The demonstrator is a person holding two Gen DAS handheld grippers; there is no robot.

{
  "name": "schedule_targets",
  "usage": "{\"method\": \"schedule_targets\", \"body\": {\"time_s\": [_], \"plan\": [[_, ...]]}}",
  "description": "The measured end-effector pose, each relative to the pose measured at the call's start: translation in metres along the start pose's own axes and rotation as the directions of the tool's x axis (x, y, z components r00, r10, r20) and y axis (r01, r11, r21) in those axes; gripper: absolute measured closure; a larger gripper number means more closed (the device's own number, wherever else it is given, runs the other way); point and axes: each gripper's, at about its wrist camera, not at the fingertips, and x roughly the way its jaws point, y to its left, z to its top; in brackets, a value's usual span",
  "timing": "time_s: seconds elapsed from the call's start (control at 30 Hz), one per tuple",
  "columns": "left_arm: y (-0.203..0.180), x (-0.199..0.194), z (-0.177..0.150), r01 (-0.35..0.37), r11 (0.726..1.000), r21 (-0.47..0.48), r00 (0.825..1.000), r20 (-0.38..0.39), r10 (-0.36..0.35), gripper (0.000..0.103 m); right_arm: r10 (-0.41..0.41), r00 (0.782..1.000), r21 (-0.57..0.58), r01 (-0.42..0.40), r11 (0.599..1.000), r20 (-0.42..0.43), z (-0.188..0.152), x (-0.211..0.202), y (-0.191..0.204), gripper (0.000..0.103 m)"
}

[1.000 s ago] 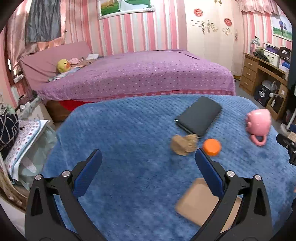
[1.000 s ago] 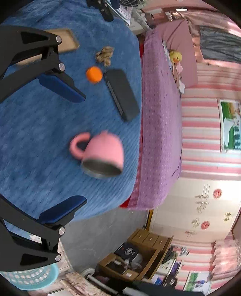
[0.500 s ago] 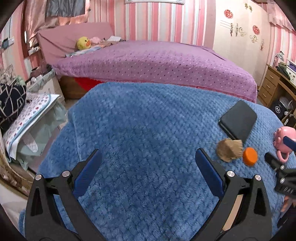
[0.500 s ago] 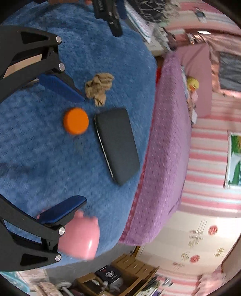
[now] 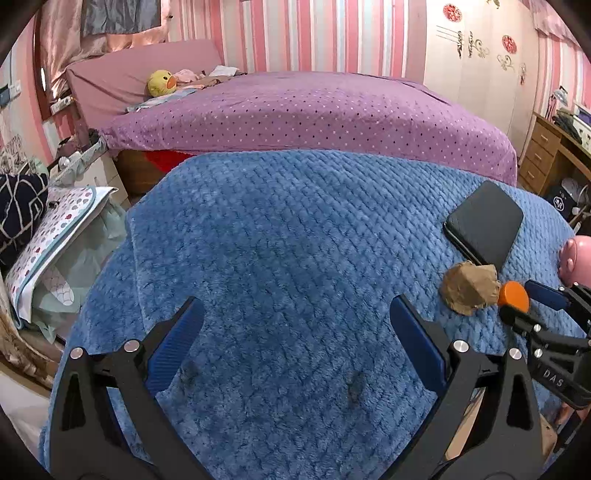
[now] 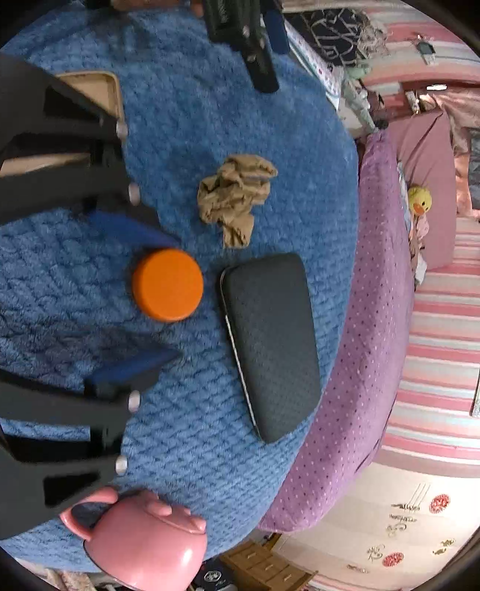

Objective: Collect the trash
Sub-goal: 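Grasp the orange bottle cap with the right tool while the left tool grasps the crumpled brown paper, then carry the orange cap and brown paper over the blue basket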

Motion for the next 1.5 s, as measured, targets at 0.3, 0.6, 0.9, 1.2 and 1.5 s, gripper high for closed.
{"method": "schedule_targets", "body": {"time_s": [0.3, 0.6, 0.9, 1.2, 1.5], "plan": [[-0.018, -0.007, 0.003, 0.081, 0.997, -0.017, 0.997, 0.004, -0.080, 0.006, -0.088, 0.995, 0.010, 0.088, 0.996, 0.041, -0.011, -0.022, -0.023, 0.063], [-0.074, -0.006, 0.002, 0.148, 0.987, 0.064, 0.989, -0.005, -0.148, 0.006, -0.138, 0.990, 0.144, 0.135, 0.980, 0.014, -0.039, -0.034, -0.077, 0.063], [-0.101, 0.016, 0.002, 0.157, 0.985, 0.072, 0.987, -0.048, -0.154, 0.006, -0.115, 0.993, 0.161, 0.110, 0.981, 0.023, -0.047, -0.034, -0.086, 0.063], [-0.105, 0.035, 0.001, 0.229, 0.972, 0.046, 0.969, -0.110, -0.223, 0.045, -0.112, 0.994, 0.163, 0.107, 0.981, 0.016, -0.048, -0.034, -0.086, 0.063], [-0.102, 0.022, 0.004, 0.255, 0.966, 0.045, 0.966, -0.053, -0.253, 0.055, -0.125, 0.992, 0.149, 0.121, 0.981, 0.020, -0.048, -0.039, -0.082, 0.063]]}}
